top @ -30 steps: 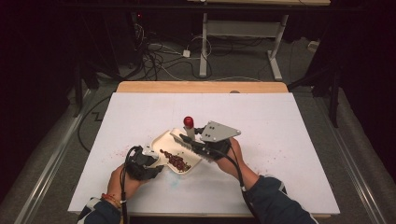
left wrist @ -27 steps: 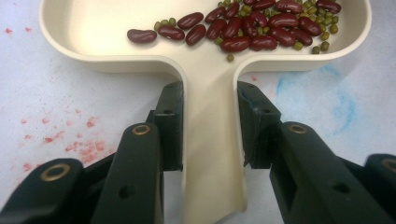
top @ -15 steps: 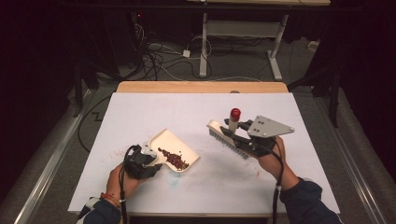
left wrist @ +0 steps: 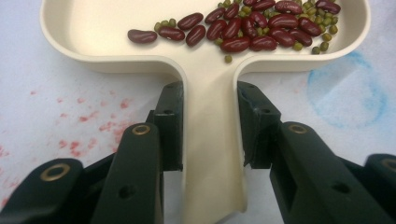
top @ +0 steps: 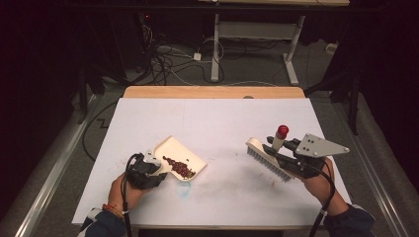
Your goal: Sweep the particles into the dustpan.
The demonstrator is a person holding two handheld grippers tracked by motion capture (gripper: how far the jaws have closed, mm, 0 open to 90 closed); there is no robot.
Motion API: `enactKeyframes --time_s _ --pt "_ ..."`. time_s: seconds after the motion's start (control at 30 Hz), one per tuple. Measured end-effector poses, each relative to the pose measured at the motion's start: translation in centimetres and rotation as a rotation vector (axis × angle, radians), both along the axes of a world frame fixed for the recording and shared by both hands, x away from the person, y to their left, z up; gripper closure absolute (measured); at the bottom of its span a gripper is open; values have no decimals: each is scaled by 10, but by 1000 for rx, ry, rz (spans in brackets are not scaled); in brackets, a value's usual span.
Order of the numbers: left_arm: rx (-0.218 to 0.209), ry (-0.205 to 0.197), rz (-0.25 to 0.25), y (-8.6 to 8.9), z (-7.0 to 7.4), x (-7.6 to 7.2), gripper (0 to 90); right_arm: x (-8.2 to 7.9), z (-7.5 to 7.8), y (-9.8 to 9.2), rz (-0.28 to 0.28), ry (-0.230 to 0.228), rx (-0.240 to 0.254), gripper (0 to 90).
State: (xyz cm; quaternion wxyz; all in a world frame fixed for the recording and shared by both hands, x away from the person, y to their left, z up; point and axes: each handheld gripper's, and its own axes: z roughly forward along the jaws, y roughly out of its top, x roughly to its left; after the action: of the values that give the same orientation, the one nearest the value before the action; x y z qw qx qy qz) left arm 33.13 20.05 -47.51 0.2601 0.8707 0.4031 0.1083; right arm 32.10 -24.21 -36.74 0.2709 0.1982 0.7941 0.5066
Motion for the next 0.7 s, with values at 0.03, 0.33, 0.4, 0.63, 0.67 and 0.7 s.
enactKeyframes --time_s 0.03,0.33,0.4,0.63,0.67,0.7 --pt "-1 0 3 1 0 0 635 -1 -1 -2 -2 5 -1 703" --pt "-12 2 25 9 -2 2 635 -12 -10 -12 18 54 -10 702" --pt "-12 1 32 10 -2 3 635 -15 -12 -13 23 66 -9 702" --pt "-9 -2 57 18 -3 6 635 -24 -17 -17 80 111 -13 703" --pt "-5 -6 60 18 -3 7 635 -26 -17 -17 86 113 -18 703" --pt "-2 -9 66 19 -3 8 635 -27 -17 -18 92 115 -24 703"
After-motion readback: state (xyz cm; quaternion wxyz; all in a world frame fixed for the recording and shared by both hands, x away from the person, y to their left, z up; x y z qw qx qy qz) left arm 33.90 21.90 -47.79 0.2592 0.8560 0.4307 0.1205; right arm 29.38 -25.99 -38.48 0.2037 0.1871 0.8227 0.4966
